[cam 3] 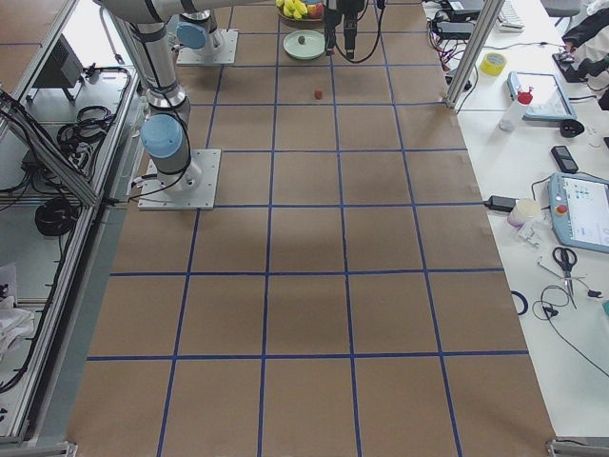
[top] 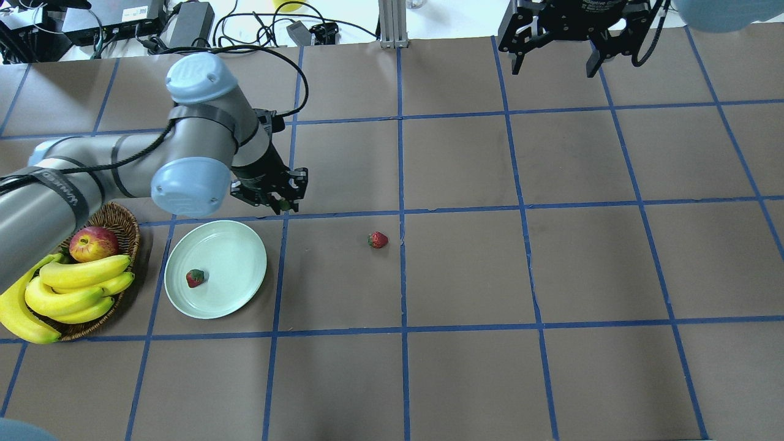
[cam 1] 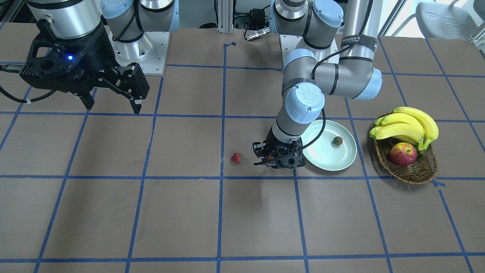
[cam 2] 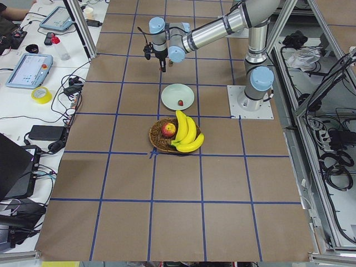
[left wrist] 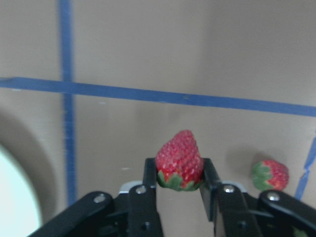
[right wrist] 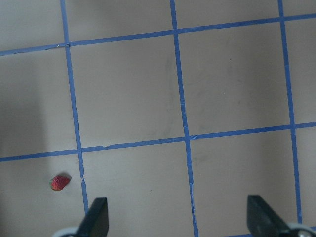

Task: Collect all strawberries into plate
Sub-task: 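Carry the strawberry onto the plate and release it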

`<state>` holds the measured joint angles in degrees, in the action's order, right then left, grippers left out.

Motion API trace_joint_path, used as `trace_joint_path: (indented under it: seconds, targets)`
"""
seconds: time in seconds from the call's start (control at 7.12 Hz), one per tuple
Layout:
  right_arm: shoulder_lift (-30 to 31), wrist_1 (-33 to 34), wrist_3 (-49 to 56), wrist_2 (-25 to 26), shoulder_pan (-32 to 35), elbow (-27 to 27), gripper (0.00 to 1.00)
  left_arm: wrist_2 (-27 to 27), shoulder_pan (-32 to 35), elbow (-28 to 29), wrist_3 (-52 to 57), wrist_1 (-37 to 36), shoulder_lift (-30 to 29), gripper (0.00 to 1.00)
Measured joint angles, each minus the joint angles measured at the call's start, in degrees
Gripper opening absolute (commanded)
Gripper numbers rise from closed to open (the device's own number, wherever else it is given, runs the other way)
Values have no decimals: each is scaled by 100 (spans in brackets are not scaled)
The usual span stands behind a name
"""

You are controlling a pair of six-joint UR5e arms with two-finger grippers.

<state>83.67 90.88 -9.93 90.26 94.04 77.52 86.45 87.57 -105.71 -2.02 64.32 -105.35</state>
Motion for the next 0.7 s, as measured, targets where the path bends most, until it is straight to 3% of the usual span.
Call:
trace_joint_path:
  seconds: [0.14,0.28,0.42,0.7]
  targets:
    - [0,0,0,0,0,0,100,121,-495,-16,648,259,67,5]
    - [0,0,0,0,0,0,100,173,-949,-104,1248,437,97,78]
    - [0,0,0,0,0,0,100,168,-1252,-265,1613,500,114,100]
    - [0,0,0,0,0,0,100,171,-1398,-434,1668,552,153,100]
